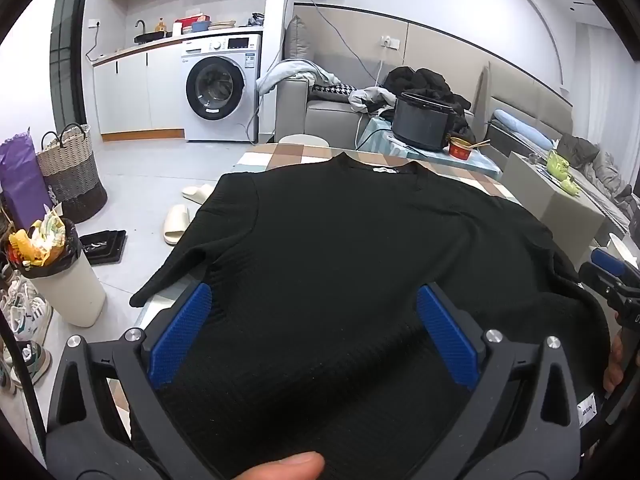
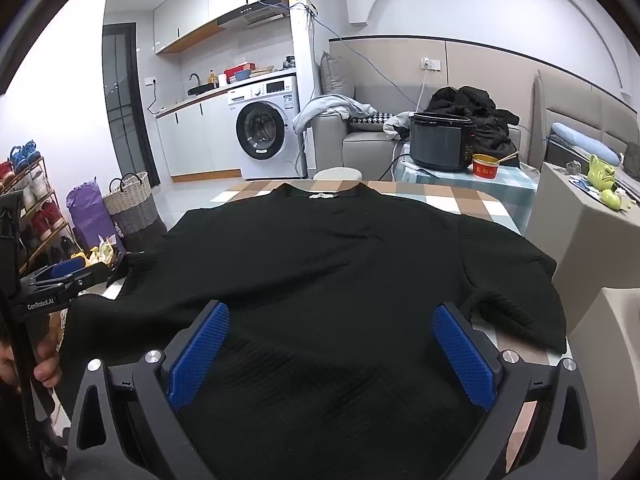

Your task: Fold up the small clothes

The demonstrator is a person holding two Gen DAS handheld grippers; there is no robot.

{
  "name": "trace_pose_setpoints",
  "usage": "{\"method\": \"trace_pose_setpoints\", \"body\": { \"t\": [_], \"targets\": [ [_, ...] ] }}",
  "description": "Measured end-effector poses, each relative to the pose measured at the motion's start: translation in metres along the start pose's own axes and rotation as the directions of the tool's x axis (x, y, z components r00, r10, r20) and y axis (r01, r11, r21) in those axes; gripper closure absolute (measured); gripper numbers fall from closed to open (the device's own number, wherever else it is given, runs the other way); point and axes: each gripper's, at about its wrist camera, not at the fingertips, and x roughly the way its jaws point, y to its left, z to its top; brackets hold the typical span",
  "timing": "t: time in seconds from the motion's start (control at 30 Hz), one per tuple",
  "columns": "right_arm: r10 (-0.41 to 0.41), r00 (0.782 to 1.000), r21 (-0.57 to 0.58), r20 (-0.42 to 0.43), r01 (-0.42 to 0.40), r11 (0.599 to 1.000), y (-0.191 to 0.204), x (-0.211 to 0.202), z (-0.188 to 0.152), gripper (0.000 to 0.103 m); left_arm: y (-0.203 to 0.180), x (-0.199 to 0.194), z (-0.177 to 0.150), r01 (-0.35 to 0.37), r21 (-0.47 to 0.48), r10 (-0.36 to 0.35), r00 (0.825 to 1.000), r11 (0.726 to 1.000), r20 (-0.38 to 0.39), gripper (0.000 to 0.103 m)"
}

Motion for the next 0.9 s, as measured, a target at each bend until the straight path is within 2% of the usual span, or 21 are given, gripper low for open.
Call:
{"method": "trace_pose_setpoints", "body": {
  "t": [0.3,0.4,0.9],
  "targets": [
    [-0.002,1.000,0.006,-0.005,0.002,1.000,0.003,0.002,-0.001,0.000,0.001,0.000,0.000,0.005,-0.005,-0.005,1.000,1.000,0.003,0.001],
    [0.008,1.000,0.015,-0.004,-0.008,1.000,-0.008,-0.001,0.002,0.000,0.002,0.001,0.001,0.009,-0.004,-0.009,1.000,1.000,0.002,0.001],
    [-0.004,1.000,0.016,-0.005,0.004,1.000,0.000,-0.002,-0.001,0.000,-0.007,-0.004,0.001,0.010,0.009,-0.010,1.000,1.000,0.006,0.001]
  ]
}}
